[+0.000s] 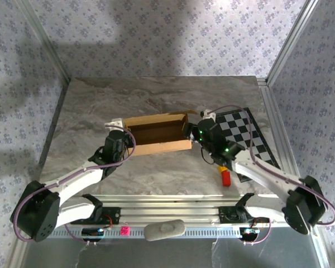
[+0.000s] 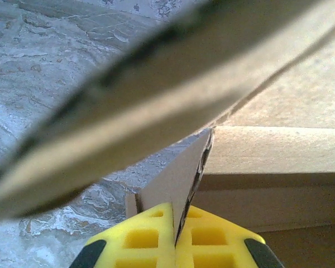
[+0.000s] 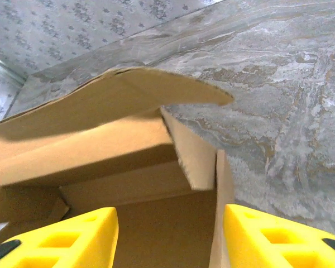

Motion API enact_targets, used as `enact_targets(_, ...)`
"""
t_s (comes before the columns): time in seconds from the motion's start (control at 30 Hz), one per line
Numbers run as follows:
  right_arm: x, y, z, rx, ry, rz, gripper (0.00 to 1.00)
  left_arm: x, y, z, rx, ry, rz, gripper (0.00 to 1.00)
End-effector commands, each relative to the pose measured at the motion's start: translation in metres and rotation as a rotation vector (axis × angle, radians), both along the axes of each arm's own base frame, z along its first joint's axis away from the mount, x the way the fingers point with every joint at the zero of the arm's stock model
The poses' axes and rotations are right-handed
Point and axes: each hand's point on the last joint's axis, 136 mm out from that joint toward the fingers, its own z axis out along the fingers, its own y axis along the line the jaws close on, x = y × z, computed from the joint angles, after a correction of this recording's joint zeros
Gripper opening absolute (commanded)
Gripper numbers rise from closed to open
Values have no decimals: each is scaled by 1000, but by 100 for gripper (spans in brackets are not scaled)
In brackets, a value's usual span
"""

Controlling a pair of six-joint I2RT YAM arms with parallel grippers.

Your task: Fold the paper box

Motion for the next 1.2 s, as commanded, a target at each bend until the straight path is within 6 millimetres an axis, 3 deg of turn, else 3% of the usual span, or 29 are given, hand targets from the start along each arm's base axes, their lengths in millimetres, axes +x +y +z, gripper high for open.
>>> enact_targets(0.0,-26,-17,5,-31,67,-9,54,-3,0,-9,47,12,-11,0)
enact_targets(0.1,-33,-38,25,20,132,-119,62,-5,-2,-11,64,14,-26,0)
enact_targets(0.2,-23,-39,49,219,224,-206,57,-5,-3,-11,75,12,-35,0)
enact_targets(0.33,-8,-10,61,509,402,-287,56,-4,-4,-11,85,13,-41,0)
enact_targets(0.43,8,18,70,756,440,-344,58,-5,-5,-13,88,17,-44,0)
enact_targets(0.5,15,31,65,829,507,-384,60,-5,-5,-13,90,18,-42,0)
enact_targets(0.53,19,40,76,873,520,-379,61,-6,-5,-13,90,17,-42,0)
enact_targets(0.67,27,58,79,907,553,-413,61,-7,-3,-13,90,17,-37,0)
enact_targets(0.87,37,92,53,931,638,-423,58,-7,-3,-13,94,17,-37,0)
enact_targets(0.97,44,99,42,924,656,-441,54,-7,-3,-12,94,16,-36,0)
enact_targets(1.17,46,108,22,893,722,-449,36,-6,-4,-13,94,18,-35,0)
